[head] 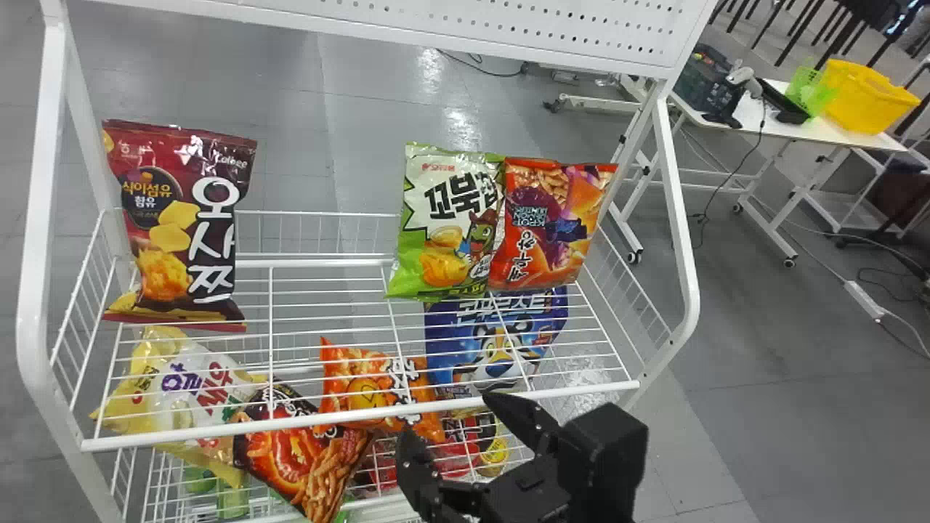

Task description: Hold basket handle with left hand then pick Jagalchi snack with right hand and place into basket

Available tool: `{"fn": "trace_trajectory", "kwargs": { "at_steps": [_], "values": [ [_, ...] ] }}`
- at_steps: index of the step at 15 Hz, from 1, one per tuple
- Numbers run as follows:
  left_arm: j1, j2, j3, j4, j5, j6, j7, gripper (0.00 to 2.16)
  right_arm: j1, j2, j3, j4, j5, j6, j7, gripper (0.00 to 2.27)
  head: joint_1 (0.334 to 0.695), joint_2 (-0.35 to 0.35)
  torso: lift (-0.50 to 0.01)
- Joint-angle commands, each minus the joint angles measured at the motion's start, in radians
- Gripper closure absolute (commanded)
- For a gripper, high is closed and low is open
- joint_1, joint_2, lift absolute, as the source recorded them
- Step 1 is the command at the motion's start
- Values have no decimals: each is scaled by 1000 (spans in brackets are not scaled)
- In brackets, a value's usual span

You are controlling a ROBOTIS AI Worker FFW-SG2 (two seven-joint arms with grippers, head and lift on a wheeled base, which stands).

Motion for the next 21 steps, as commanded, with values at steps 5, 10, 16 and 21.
{"fn": "trace_trajectory", "kwargs": {
  "at_steps": [5,10,16,21],
  "values": [
    [-5,-3,18,23,2,-22,-12,2081,193,-31,-28,60,-16,-429,-35,144,695,-350,-9],
    [-8,-3,49,41,20,-22,-24,2081,296,-42,-100,86,-82,-659,-35,144,695,-350,-9],
    [-14,-5,54,54,26,-22,-21,2081,368,-50,-105,116,-73,-874,-76,144,695,-350,-9],
    [-16,-6,54,57,28,-22,-24,2081,354,-42,-77,114,-56,-856,-84,144,695,-350,-9]
  ]
}}
